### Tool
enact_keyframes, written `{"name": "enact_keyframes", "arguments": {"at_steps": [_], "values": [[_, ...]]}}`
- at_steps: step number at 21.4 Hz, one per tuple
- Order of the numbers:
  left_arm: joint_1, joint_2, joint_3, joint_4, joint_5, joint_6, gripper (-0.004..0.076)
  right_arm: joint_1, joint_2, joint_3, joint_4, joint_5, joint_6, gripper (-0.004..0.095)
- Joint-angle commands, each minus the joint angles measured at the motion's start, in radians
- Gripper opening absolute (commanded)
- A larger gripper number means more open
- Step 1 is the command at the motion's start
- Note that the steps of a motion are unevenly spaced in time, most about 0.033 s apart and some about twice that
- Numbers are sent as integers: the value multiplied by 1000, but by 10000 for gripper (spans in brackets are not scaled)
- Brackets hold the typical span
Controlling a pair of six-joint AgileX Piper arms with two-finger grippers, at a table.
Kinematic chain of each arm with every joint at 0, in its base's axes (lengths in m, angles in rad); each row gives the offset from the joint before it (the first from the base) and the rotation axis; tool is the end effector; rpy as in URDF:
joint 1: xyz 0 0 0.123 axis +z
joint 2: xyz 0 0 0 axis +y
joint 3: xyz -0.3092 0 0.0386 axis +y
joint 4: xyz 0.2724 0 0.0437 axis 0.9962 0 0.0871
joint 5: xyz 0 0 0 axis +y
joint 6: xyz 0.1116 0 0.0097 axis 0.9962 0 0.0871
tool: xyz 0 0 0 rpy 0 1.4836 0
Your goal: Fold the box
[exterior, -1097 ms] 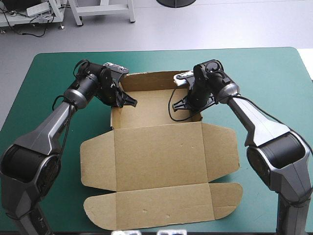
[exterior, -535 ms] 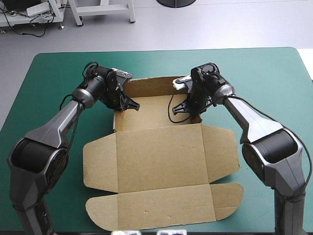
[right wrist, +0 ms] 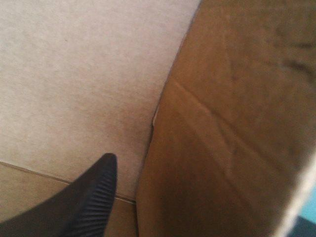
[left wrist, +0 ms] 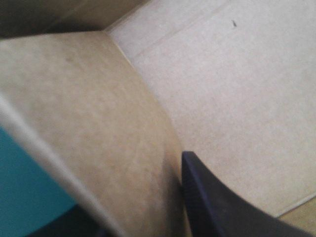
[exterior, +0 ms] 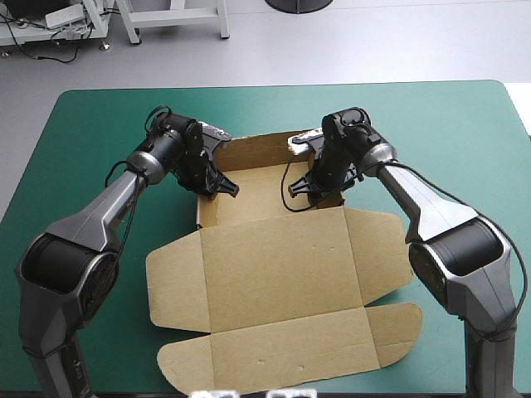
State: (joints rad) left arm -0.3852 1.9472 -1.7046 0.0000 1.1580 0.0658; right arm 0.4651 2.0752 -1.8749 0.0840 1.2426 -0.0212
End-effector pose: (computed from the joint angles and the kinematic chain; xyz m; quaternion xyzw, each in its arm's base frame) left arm 0.4197 -0.1702 0.2650 0.2217 0.9666 -0.0204 0.1267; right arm 0.4275 0.2245 0.2546 -0.2302 0.9663 0.0636 0.0956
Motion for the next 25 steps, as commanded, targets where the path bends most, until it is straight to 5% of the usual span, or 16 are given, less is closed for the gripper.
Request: {"name": "enact_keyframes", "arguments": {"at_steps": [1,4,10,25], "values": [[-36,-50,-27,-127,13,17,418,25,-45,-32,128,7,-28,708],[-35,-50,-27,-107,34,15,496,25,-45,-32,126,7,-28,711],[-16,-64,-27,-52,99,13,499,21,-83,-33,-38,7,-30,711],[-6,-129,-128,47,123,6,510,4,-124,-71,-71,7,-55,711]]}}
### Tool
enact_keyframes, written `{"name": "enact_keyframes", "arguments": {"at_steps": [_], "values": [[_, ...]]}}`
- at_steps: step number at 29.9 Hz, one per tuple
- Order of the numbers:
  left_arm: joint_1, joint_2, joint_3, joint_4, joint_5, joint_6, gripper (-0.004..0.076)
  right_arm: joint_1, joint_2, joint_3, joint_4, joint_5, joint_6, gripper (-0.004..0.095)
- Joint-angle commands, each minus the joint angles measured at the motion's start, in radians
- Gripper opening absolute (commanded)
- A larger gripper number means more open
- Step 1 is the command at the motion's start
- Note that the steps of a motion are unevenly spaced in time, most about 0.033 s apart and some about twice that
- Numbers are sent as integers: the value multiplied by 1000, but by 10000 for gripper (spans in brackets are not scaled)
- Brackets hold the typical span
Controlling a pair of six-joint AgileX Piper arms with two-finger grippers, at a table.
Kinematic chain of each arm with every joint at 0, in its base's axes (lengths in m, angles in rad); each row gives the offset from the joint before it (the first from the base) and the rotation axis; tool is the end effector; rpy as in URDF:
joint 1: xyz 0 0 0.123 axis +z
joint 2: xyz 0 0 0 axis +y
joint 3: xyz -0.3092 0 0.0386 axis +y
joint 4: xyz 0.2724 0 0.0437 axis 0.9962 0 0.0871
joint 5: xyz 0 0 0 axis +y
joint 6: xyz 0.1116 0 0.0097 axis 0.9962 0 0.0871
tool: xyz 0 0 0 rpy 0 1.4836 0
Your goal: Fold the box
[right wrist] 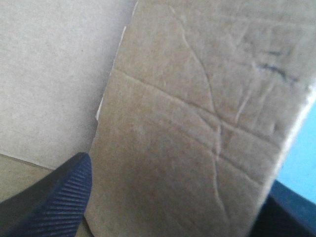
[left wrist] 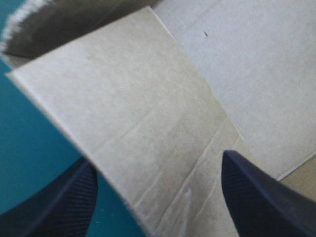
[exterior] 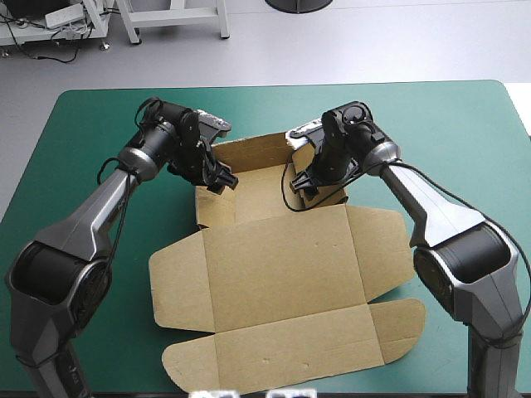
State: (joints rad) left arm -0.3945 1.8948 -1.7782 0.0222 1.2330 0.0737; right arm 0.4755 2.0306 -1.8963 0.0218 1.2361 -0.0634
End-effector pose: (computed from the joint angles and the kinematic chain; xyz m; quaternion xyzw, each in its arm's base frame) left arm 0.4114 -0.1687 0.3088 0.2312 0.9607 -0.0138 0.1533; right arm 0.4251 0.2215 0.2824 -0.2614 0.9545 0.0398 0.1381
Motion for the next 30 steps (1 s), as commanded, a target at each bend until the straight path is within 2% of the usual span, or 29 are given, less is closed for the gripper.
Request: {"name": "enact_keyframes", "arguments": {"at_steps": [1,8,17,21,26,30], "values": [[3,-84,-61,34,48,-6,509,-6,-88,-62,-11,13,-18,711],[13,-152,-82,87,32,-10,509,-6,-179,-133,-48,13,-39,711],[96,-369,-70,114,-16,-5,489,-6,-382,-130,-59,13,-74,709],[160,-482,-70,114,49,35,403,-6,-425,-130,-59,13,-94,709],[238,-637,32,115,49,54,256,-6,-427,-113,-58,13,-98,709],[270,-772,208,115,49,68,223,-6,-425,-79,-58,13,-120,709]]}}
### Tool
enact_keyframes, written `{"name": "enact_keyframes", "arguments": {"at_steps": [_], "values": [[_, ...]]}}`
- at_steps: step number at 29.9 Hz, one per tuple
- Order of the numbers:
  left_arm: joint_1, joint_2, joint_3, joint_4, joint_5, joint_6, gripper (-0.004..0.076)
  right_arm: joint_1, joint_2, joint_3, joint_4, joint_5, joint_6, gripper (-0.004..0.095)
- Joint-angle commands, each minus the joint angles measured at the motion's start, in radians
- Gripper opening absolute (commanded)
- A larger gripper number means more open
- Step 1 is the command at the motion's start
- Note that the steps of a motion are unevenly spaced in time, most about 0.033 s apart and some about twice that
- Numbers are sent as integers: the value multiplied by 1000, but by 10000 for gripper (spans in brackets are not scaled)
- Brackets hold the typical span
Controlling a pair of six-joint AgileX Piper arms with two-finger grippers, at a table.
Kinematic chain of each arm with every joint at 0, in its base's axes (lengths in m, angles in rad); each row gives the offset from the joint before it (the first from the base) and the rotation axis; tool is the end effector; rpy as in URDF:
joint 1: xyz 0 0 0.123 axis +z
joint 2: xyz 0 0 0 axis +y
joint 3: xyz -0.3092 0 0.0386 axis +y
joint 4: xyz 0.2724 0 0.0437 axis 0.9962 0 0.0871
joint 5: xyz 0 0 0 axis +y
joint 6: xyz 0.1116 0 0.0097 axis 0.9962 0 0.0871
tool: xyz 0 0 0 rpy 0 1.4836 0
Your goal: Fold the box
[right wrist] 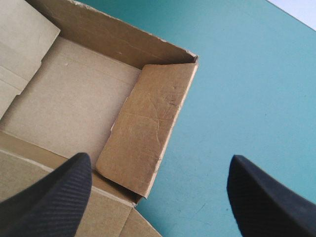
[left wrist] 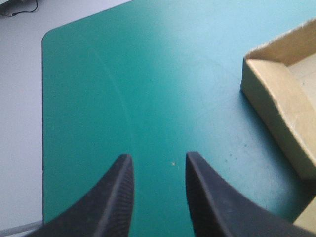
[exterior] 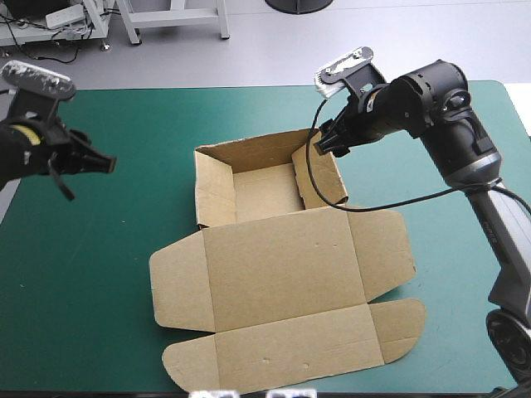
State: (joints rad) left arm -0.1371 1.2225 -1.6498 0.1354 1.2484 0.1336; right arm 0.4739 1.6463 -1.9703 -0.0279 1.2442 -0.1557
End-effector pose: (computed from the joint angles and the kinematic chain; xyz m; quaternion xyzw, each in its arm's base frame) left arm 0.2429 -0.0190 0.5052 0.1166 0.9042 0.0666 0.4055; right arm 0.3407 0.1714 0.4737 -0.2882 0.8870 0.0434 0.3582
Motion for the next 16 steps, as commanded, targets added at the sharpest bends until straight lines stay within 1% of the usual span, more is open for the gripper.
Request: {"name": "enact_keyframes", "arguments": {"at_steps": [1,3,7,12,16], "values": [[13,-134,132,2,32,8,223,-4,-41,4,-8,5,-32,709],[13,-202,237,-3,17,13,223,-4,-41,22,-5,-2,-32,709],[13,-326,412,-28,-66,11,222,-4,-31,60,6,-44,-30,709],[13,-438,563,-21,-66,-10,222,-4,44,66,6,-52,-25,709],[13,-496,633,-16,-66,-10,222,-4,138,64,-2,-84,-25,709]]}}
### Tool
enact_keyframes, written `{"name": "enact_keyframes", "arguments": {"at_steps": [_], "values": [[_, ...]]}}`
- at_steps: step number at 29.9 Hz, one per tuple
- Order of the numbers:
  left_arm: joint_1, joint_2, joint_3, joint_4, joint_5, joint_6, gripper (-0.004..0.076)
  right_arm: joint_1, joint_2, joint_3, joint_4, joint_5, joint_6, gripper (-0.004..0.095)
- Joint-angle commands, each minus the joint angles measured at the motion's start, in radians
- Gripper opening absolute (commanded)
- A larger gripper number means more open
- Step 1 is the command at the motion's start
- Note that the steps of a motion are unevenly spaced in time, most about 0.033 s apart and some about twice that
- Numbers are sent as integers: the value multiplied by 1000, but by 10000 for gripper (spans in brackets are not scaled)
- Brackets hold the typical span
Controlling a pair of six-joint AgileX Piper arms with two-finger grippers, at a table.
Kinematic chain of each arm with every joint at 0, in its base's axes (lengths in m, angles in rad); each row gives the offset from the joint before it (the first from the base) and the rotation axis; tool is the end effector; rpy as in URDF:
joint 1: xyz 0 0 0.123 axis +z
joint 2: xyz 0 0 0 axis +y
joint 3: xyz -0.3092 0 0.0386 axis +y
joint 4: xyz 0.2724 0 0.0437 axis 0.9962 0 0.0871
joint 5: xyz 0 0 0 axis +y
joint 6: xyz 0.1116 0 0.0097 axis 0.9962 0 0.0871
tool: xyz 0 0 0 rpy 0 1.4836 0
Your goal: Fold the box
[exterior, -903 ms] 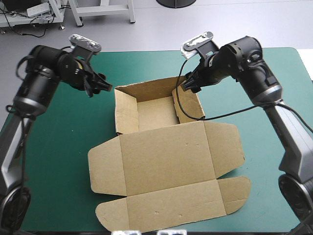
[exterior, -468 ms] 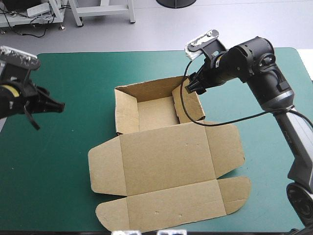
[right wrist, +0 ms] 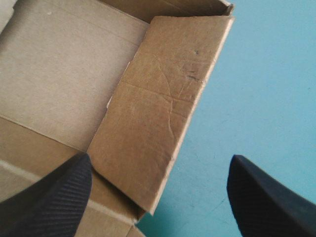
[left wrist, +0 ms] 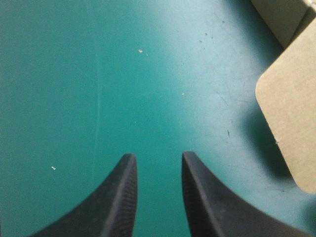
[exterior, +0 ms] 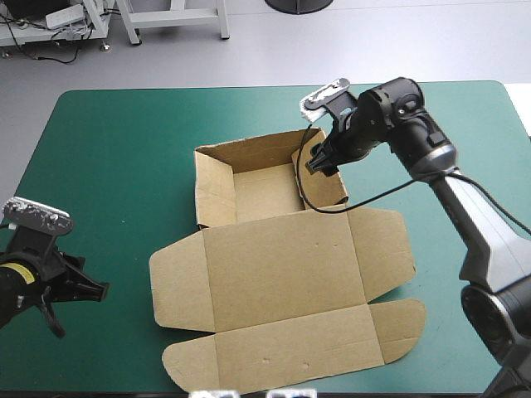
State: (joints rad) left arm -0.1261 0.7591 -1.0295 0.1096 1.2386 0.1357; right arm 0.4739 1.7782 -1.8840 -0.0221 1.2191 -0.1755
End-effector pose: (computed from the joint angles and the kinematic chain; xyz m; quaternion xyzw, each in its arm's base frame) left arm 0.1246 -0.0041 0.3928 0.1220 0.9317 0.0564 0.3373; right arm 0.3798 0.1922 0.3940 -0.3081 0.9125 0.0291 0.2676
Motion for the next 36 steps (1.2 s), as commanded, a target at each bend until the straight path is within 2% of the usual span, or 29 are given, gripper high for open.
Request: {"name": "enact_keyframes", "arguments": {"at_steps": [1,9,12,15,18,22,24,30,36], "values": [[2,-40,21,10,-56,-12,223,-4,30,-22,-11,-66,-6,709],[2,-64,37,29,-56,-16,222,-11,159,-22,-33,-130,-4,709],[2,-64,37,29,-56,-19,222,-43,177,-22,22,-143,-4,706],[2,-64,37,29,-56,-19,222,-81,189,-22,108,-143,-14,641],[2,-64,37,29,-64,-19,222,-110,196,-22,160,-135,-19,468],[2,-64,37,29,-76,-19,222,-112,196,-22,156,-135,-35,101],[2,-64,37,29,-78,-19,223,-112,203,-22,156,-133,-34,-27],[2,-64,37,27,-73,-20,222,-112,225,-22,154,-106,-41,-25],[2,-64,37,25,-49,-20,222,-168,225,-71,72,-85,-77,-25]]}}
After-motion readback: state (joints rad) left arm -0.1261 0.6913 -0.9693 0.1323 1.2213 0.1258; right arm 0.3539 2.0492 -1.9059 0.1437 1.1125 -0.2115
